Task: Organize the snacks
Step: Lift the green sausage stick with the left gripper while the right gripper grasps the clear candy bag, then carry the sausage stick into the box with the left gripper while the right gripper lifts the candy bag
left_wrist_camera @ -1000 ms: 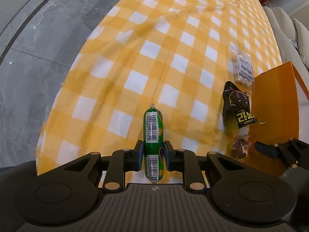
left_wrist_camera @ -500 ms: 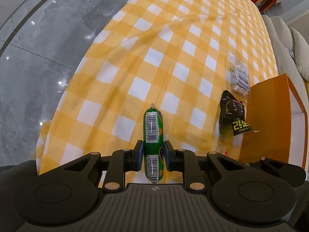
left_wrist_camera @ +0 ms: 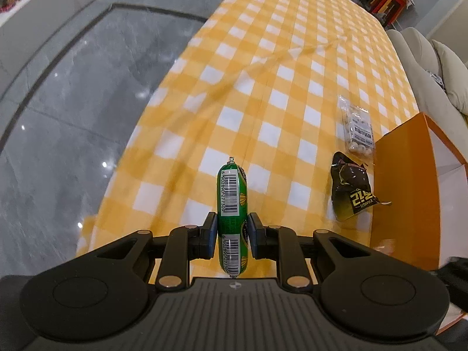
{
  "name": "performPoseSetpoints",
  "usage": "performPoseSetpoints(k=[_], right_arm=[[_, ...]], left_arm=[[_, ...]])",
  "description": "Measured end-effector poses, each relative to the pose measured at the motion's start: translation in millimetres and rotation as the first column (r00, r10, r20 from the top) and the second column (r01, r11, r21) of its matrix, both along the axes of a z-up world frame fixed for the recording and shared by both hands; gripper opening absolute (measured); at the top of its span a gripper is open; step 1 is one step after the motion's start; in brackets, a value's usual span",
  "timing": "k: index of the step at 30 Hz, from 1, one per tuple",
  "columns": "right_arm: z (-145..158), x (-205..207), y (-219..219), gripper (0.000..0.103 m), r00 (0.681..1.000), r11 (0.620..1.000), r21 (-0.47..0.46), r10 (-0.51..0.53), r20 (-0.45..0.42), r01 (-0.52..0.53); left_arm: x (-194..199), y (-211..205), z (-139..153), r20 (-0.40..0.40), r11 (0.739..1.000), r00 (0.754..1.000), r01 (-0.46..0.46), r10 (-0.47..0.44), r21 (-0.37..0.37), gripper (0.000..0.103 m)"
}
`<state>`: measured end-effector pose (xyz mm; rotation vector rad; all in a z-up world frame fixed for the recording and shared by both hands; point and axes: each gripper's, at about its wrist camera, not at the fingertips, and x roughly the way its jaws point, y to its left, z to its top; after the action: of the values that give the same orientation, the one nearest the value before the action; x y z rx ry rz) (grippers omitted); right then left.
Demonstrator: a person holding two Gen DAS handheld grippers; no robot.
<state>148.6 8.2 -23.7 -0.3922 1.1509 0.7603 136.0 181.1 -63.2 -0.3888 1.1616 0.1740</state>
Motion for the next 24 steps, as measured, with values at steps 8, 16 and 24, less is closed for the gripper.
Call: performPoseSetpoints(k=[8,16,24], right_arm=[[40,-6,-45,0.038,0.996,0.98,0.181,-0.084,-0.009,0.084],[88,-10,-103,0.038,0.957,0.885,0.402,-0.282,0.059,0.236],[95,-12,-176,0.038,0.864,0.791,0.467,-0.493,0.104,0.395]], left_arm=[[-13,-24,19,0.082,0.996,0.993,0.089,-0.09,0.007,0.024],[-30,-59,37,0.177,0.981,0.969,0.186,-0.174,-0.048,0.024],[-44,-99,77,0.269,0.969,0.938,0.241,-0.218,-0.056,0.024]])
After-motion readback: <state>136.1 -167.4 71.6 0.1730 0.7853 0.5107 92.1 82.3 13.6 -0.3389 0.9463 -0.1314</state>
